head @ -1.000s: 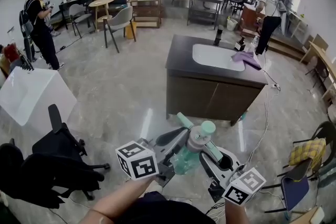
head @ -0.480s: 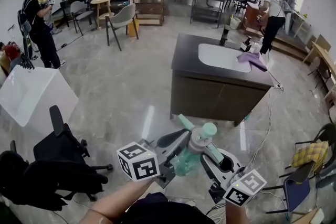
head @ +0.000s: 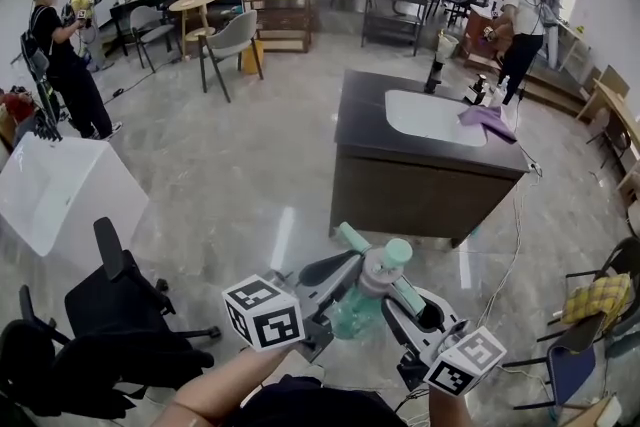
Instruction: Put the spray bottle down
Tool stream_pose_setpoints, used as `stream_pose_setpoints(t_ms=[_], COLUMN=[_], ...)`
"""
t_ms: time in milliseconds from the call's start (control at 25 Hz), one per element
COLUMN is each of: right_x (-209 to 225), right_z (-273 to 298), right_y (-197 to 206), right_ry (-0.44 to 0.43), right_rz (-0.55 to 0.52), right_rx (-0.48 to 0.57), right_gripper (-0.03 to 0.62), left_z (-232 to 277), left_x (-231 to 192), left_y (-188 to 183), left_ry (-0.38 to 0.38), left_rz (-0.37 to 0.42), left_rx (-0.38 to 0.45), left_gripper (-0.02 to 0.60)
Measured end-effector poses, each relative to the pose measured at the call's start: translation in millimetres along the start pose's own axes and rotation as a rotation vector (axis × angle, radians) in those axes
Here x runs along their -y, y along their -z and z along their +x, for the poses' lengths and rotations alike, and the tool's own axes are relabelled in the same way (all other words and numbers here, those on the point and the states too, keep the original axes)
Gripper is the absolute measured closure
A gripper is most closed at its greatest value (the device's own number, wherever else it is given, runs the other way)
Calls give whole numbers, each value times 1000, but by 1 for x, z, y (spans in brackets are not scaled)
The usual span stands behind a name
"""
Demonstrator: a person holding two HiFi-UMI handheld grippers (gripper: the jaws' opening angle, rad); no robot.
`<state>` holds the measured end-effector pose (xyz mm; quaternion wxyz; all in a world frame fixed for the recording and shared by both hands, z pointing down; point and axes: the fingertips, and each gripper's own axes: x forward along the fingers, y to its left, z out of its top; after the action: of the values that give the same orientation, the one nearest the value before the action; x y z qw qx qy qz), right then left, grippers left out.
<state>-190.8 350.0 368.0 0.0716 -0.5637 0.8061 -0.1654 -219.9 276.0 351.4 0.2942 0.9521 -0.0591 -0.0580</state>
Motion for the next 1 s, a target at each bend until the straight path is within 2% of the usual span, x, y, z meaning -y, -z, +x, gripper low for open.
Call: stream_pose_setpoints(t_ms=[560,840,1000], right_x=[-1,32,59], right_z=[44,46,42], right_y=[-2,-8,-26], right_ry=[46,46,36], right_rz=[-4,-10,-21], right_rx=[3,-1,15], right_gripper=[485,485,485], left_z=[-7,24,55], left_x=[-39,-51,-50], left_y=[-22,-20,-27], left_ry=[39,31,37], left_rz=[-21,-28,-7], left_rx=[-18,-13,-4], left_gripper=[561,561,561])
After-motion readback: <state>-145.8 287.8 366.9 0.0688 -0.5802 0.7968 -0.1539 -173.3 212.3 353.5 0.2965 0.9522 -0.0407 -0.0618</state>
